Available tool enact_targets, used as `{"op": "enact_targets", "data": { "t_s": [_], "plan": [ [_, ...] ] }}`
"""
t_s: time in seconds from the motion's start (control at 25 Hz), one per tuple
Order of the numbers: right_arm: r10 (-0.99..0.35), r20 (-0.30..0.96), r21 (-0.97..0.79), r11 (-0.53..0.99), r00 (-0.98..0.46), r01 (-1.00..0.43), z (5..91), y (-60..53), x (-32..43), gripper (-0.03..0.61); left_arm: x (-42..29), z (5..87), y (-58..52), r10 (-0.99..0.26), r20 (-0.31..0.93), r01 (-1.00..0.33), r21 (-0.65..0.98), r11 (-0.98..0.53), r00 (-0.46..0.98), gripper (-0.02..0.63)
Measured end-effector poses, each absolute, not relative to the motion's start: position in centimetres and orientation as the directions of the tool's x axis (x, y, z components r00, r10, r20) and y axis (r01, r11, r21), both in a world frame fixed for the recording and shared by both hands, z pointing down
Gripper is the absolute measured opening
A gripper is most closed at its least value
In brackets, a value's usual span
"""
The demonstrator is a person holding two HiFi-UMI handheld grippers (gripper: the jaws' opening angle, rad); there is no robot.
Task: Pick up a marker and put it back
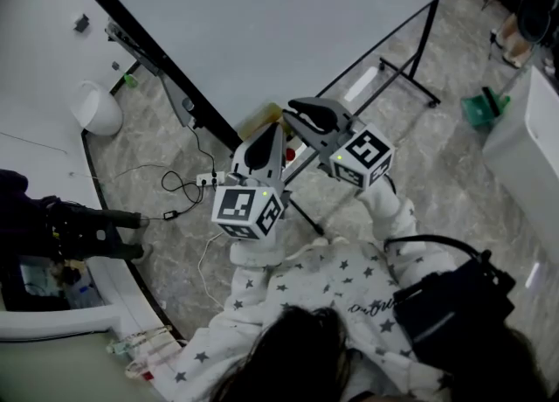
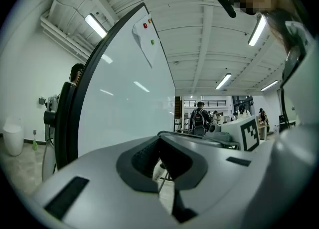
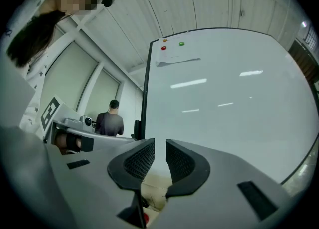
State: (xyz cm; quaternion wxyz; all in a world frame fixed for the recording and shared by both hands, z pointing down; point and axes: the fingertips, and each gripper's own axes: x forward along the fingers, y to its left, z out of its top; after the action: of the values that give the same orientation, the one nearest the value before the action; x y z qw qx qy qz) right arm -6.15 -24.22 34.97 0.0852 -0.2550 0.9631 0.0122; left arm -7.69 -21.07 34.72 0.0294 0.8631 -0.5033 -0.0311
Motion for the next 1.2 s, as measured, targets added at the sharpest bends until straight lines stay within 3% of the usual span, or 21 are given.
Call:
{"op": "enact_targets", "data": {
  "t_s": [0.2, 0.24, 0.28, 1.2],
  "plan": [
    [-0.478, -0.151, -0.032, 0.877, -0.865, -0.479, 32.6, -22.7, -5.8, 0.075, -7.1, 32.7, -19.9, -0.842, -0.033, -0.839, 0.077, -0.539, 0.538, 0.002],
    [-0.479, -0.15, -0.03, 0.877, -0.865, -0.48, 32.2, -22.4, -5.7, 0.061, -7.1, 32.4, -19.7, -0.839, -0.035, -0.835, 0.079, -0.544, 0.543, 0.002],
    [-0.48, -0.148, -0.028, 0.876, -0.865, -0.481, 31.7, -22.0, -5.6, 0.006, -7.1, 32.4, -19.5, -0.836, -0.036, -0.831, 0.085, -0.549, 0.548, 0.002],
    [-0.522, -0.097, -0.023, 0.852, -0.847, -0.522, 31.5, -18.8, -3.7, 0.006, -4.5, 31.5, -16.7, -0.776, -0.016, -0.773, 0.081, -0.629, 0.63, 0.002]
  ]
}}
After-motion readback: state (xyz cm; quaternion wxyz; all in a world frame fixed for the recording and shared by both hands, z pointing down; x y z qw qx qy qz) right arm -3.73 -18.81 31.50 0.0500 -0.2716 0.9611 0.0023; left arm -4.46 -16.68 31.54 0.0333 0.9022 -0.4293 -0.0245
